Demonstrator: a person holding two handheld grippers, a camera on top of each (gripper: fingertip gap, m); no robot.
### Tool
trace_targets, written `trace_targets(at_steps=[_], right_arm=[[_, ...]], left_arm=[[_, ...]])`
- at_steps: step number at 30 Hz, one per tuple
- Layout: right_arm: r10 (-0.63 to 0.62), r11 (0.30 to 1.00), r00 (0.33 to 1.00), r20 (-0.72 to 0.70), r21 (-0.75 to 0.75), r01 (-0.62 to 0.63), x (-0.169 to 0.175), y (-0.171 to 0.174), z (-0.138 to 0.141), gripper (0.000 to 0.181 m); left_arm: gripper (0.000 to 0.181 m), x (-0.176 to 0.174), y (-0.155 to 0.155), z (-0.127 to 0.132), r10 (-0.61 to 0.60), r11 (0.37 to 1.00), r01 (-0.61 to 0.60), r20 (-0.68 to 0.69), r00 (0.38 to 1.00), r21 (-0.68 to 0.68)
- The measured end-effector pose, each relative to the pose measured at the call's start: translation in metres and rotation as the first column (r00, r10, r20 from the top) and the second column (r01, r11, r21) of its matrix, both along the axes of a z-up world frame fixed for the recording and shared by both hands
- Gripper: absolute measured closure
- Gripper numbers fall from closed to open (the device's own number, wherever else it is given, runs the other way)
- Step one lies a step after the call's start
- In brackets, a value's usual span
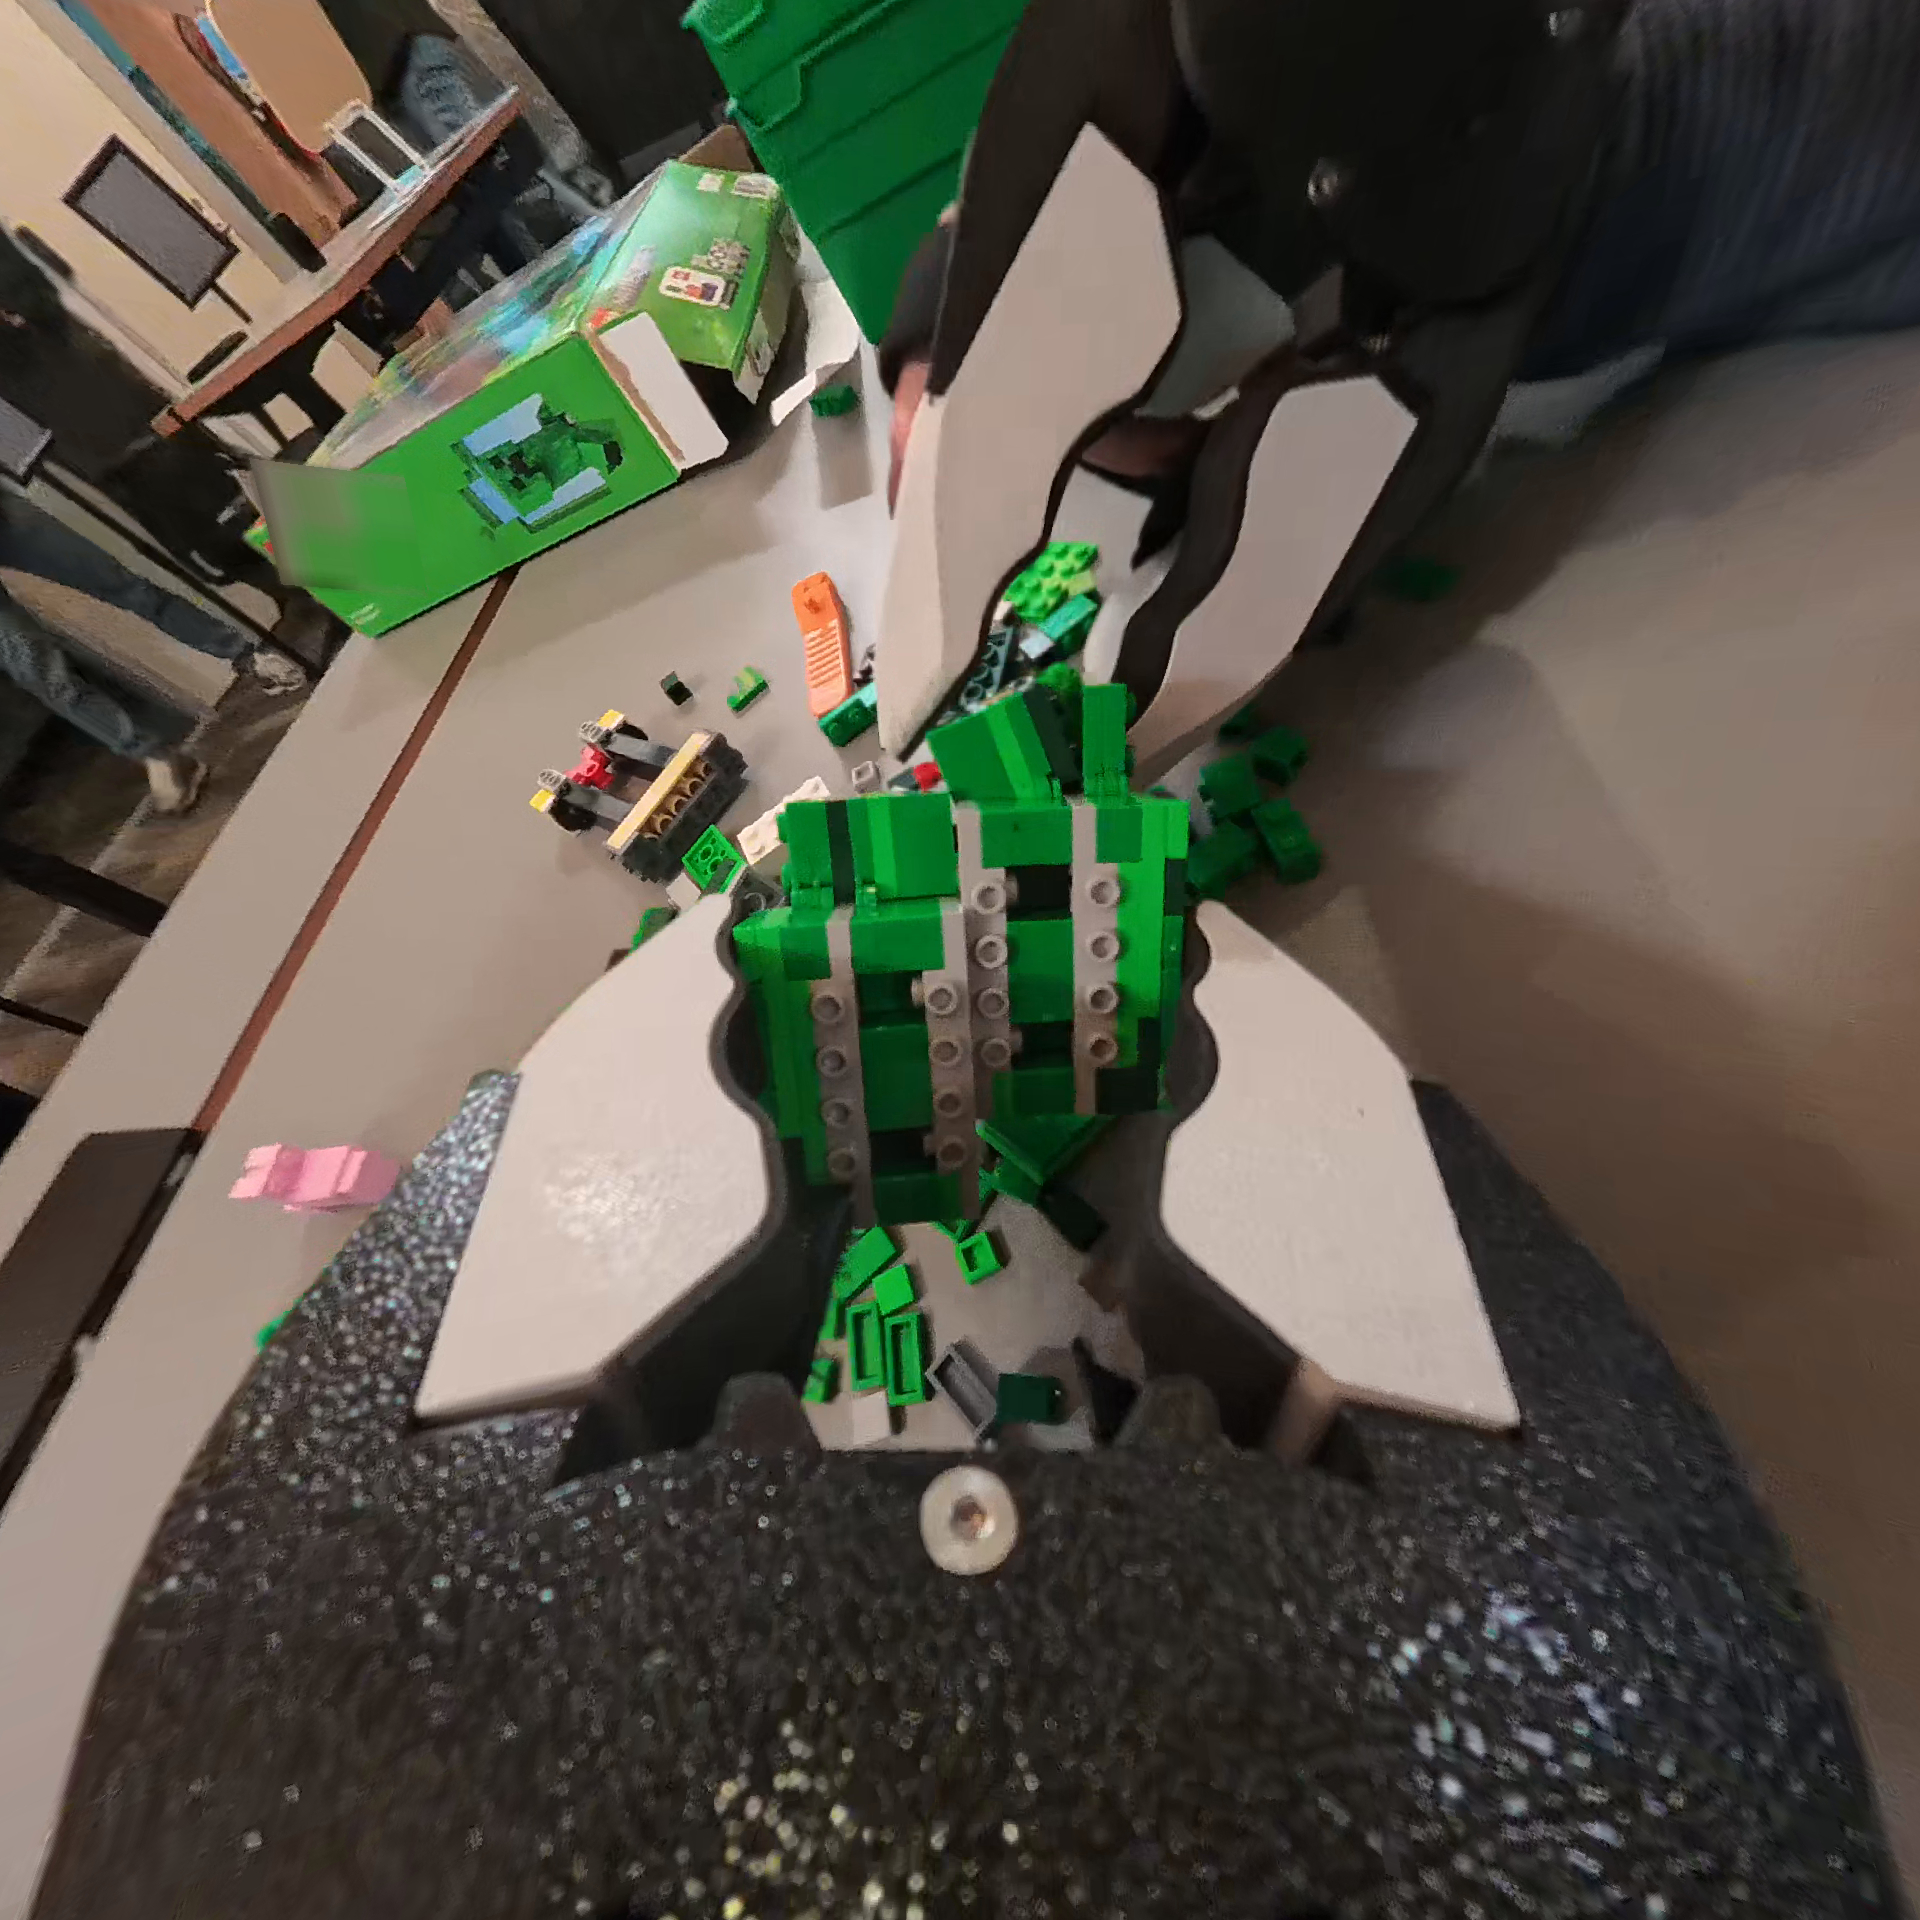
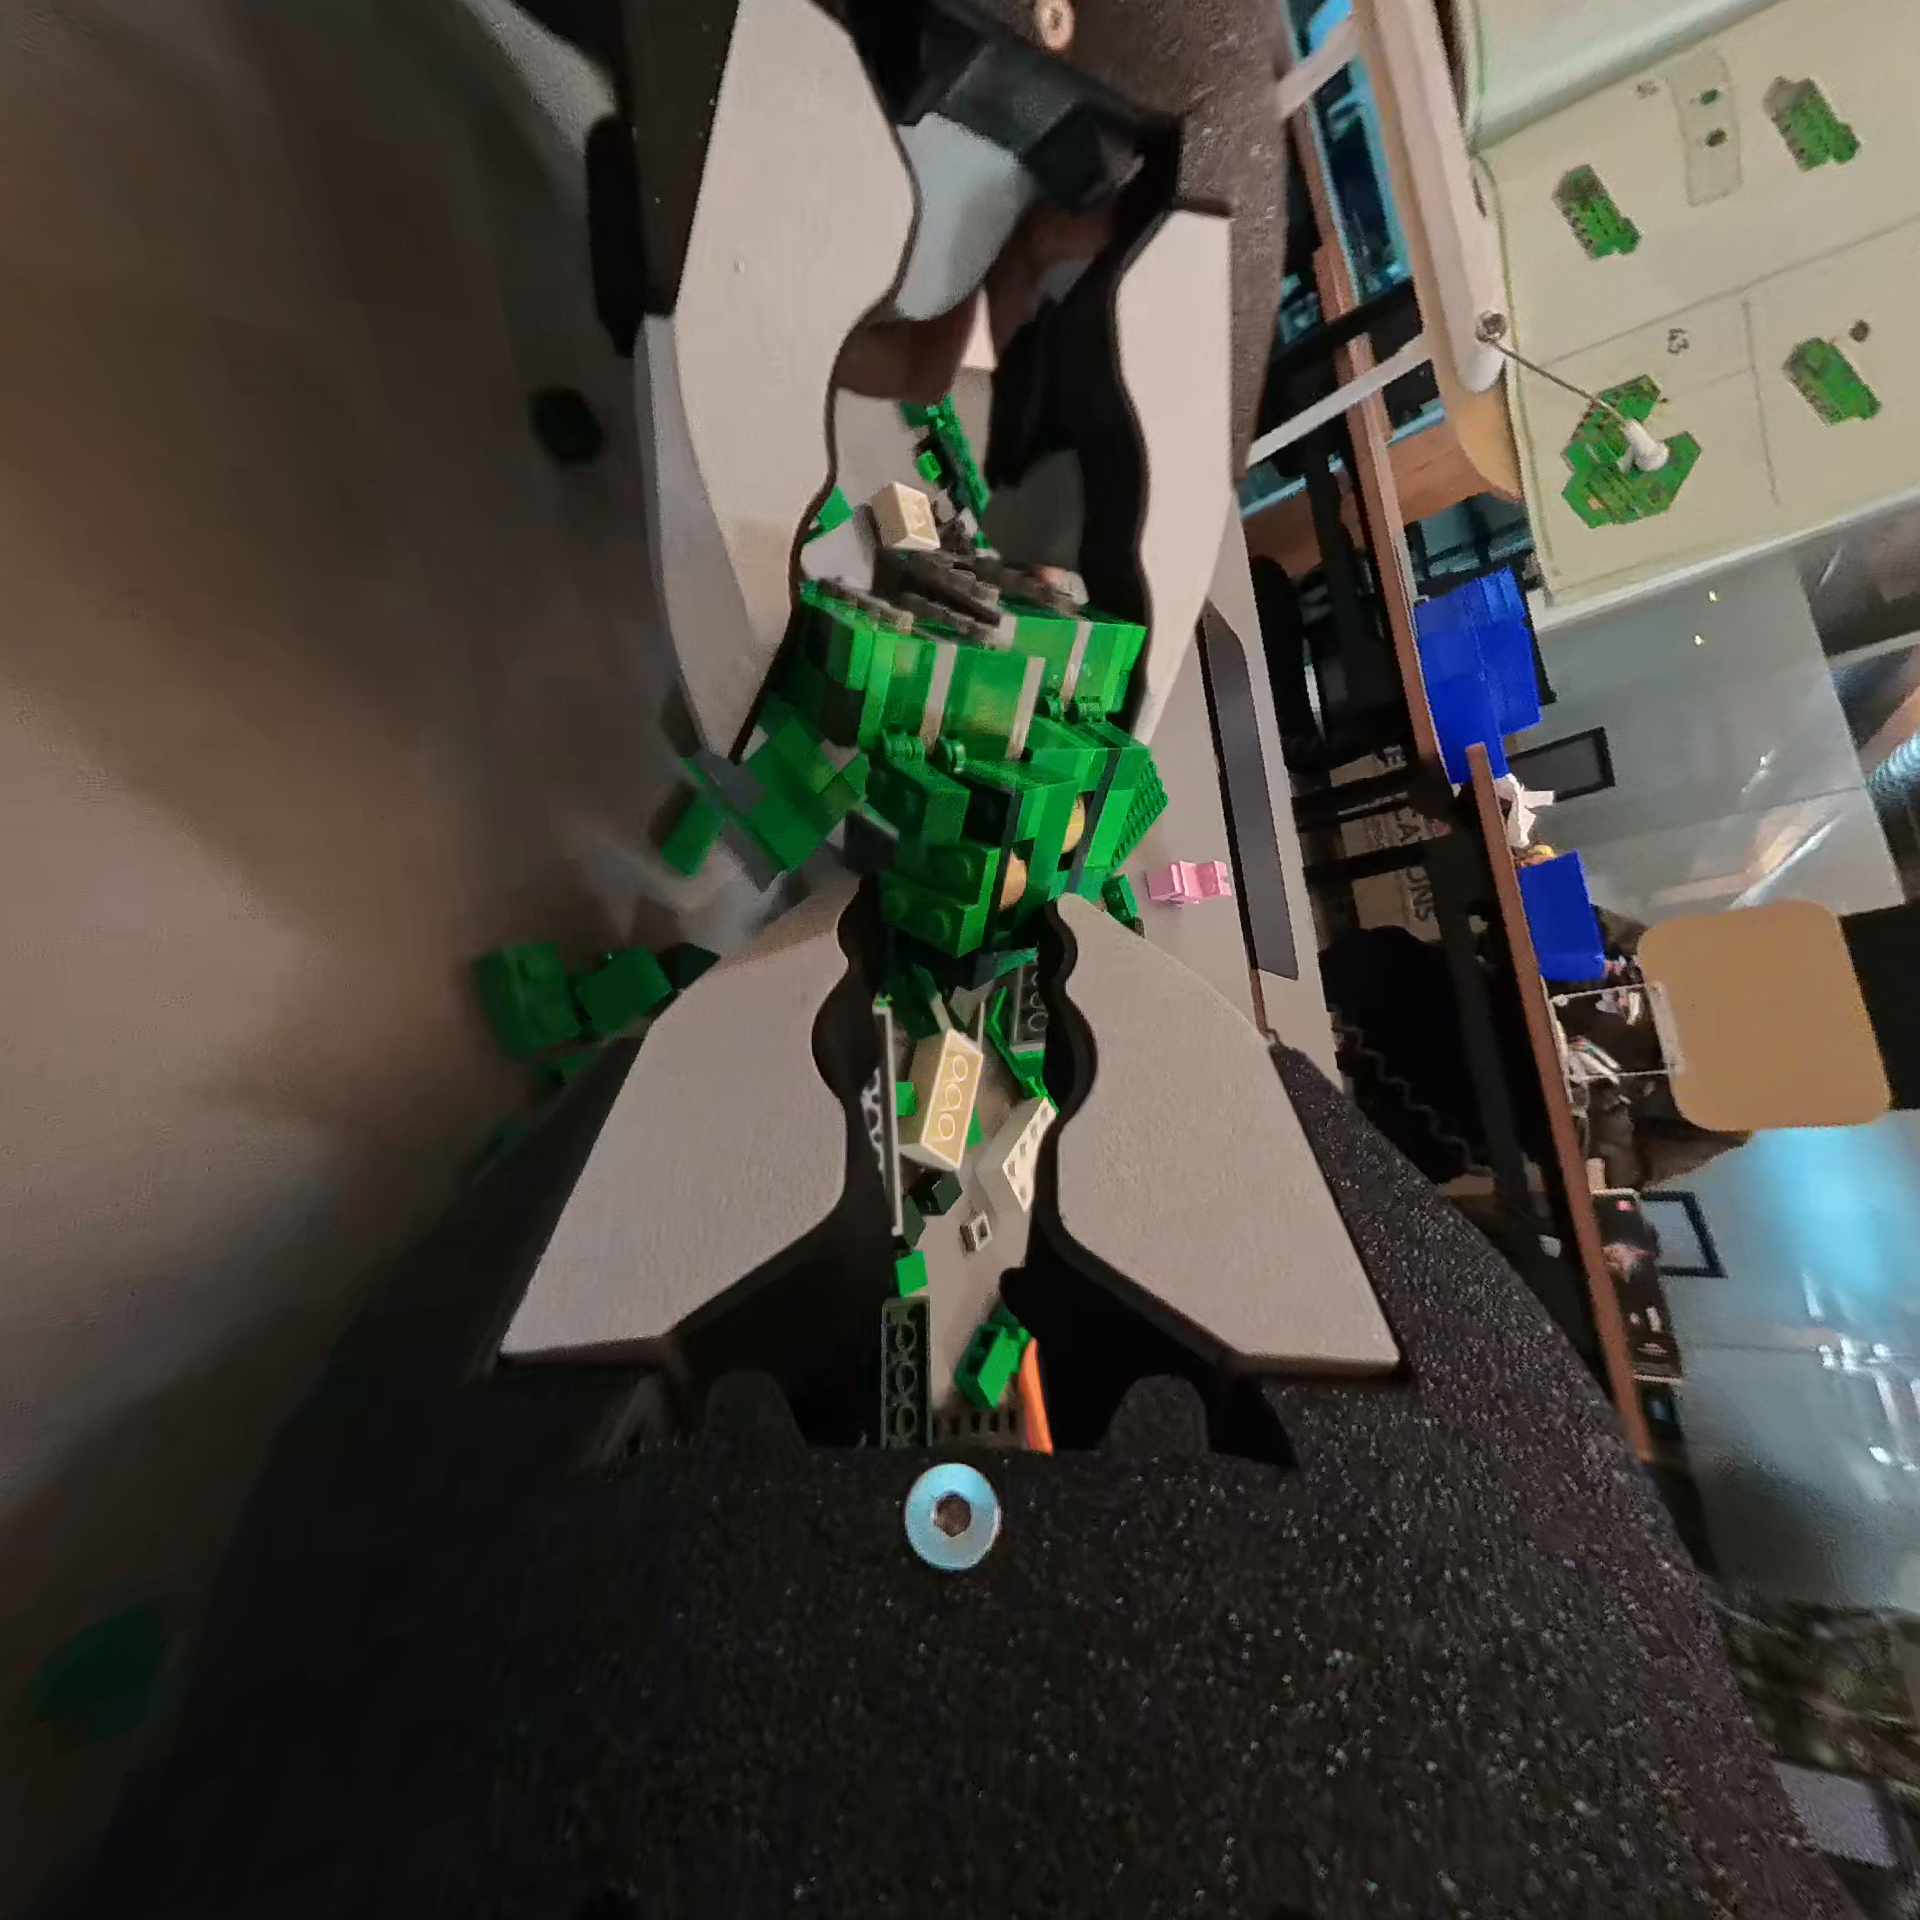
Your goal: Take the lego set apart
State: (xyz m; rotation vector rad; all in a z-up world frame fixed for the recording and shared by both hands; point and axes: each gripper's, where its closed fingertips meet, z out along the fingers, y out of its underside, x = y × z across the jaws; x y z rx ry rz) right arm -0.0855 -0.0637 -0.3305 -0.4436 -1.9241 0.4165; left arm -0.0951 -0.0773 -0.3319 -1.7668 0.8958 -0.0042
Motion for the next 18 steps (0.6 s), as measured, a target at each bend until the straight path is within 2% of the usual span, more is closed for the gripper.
trace_targets(at_steps=[7,10,12,15,18], right_arm=[[-0.025,0.980,0.996,0.080,0.200,0.009,0.005,0.001,-0.009,0.153],[-0.043,0.974,0.994,0.097,0.225,0.020,0.006,0.001,-0.012,0.151],[-0.055,0.985,0.992,0.115,0.170,0.035,0.007,0.002,-0.012,0.154],[-0.071,0.997,0.981,0.180,0.006,0.071,0.011,0.004,-0.016,0.148],[-0.073,0.979,0.965,0.253,-0.167,0.118,0.015,0.008,-0.020,0.142]], left_arm=[[0.103,0.000,-0.002,-0.005,0.001,1.000,0.004,-0.191,0.982,0.023],[0.103,-0.002,-0.002,-0.007,0.014,0.999,-0.006,-0.247,0.969,0.035],[0.103,-0.005,-0.001,-0.008,0.028,0.999,-0.017,-0.266,0.963,0.047],[0.103,-0.007,0.001,-0.009,0.048,0.997,-0.029,-0.291,0.956,0.067],[0.103,-0.013,0.003,-0.011,0.079,0.995,-0.051,-0.352,0.933,0.089]])
